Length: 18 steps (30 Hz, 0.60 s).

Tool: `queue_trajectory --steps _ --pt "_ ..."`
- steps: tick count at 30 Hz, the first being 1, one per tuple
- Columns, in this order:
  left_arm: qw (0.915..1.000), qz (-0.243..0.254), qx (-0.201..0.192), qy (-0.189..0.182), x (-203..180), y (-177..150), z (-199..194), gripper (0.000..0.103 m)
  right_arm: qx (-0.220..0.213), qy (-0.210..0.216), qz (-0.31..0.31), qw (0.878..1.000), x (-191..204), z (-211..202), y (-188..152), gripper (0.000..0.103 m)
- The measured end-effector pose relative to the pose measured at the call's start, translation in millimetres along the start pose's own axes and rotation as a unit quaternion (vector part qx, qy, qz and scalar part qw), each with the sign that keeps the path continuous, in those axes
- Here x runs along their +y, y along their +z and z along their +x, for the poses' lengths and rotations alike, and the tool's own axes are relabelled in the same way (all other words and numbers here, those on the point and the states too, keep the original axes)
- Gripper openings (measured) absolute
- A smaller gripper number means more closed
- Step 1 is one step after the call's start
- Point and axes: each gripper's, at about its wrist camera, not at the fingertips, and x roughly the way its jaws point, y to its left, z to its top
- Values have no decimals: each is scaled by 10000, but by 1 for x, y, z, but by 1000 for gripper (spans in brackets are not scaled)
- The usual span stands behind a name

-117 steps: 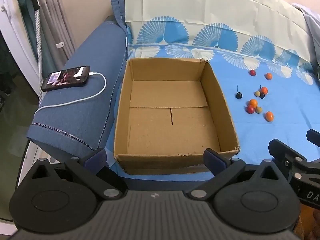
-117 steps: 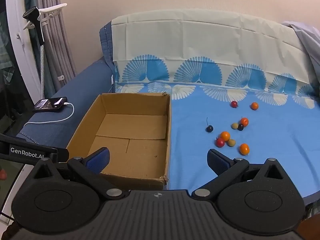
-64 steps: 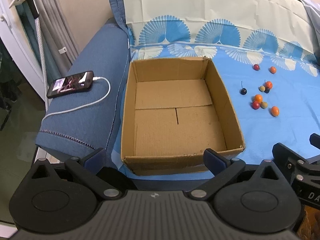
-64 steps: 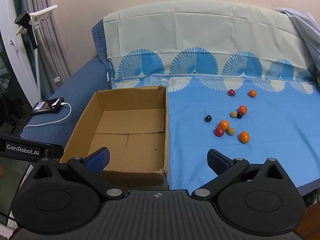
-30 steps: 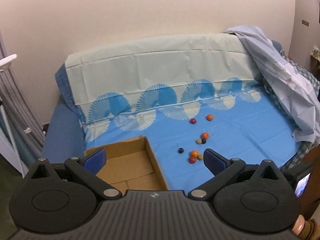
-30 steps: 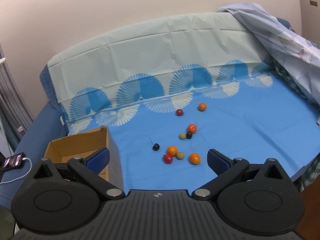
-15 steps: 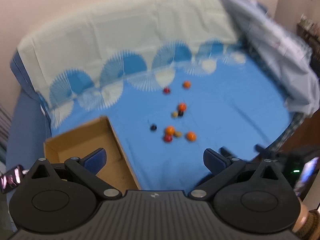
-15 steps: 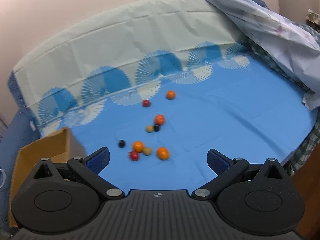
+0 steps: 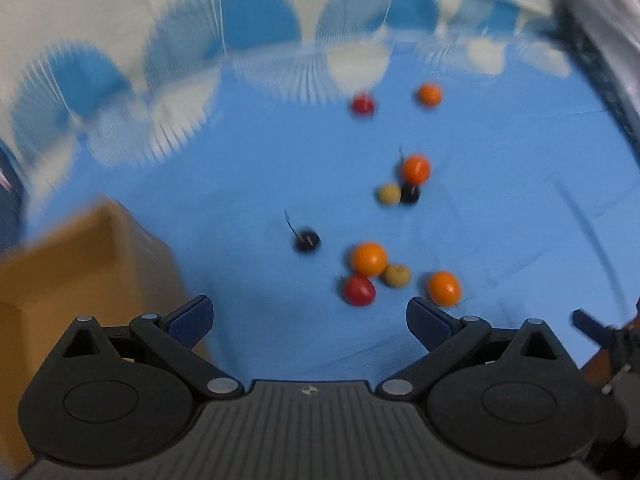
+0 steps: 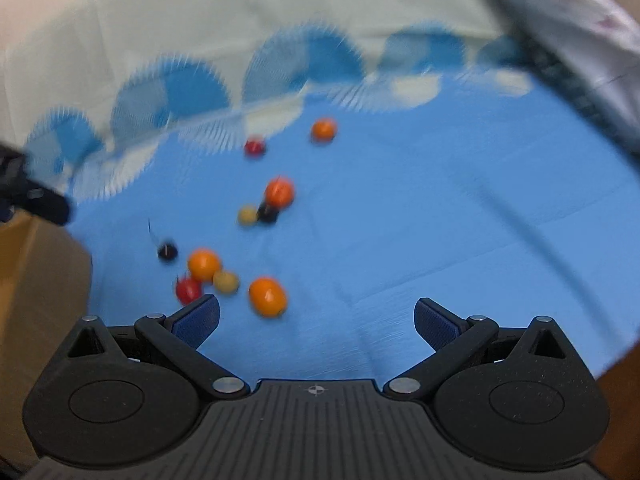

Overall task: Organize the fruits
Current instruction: 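Grasp the red cherry tomato with the left tool while the right tool grasps the orange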

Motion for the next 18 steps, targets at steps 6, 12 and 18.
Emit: queue_trajectory --steps 6,12,18 --pt "9951 -750 617 -194 10 -4 87 103 484 150 -281 9983 12 75 -4 102" --pt "9865 -1176 1040 -458 7 -3 133 103 437 -57 -516 9977 20 113 0 102" --pt "9805 -1594 1113 -303 6 -1 137 103 356 -176 -752 9964 22 122 -1 102"
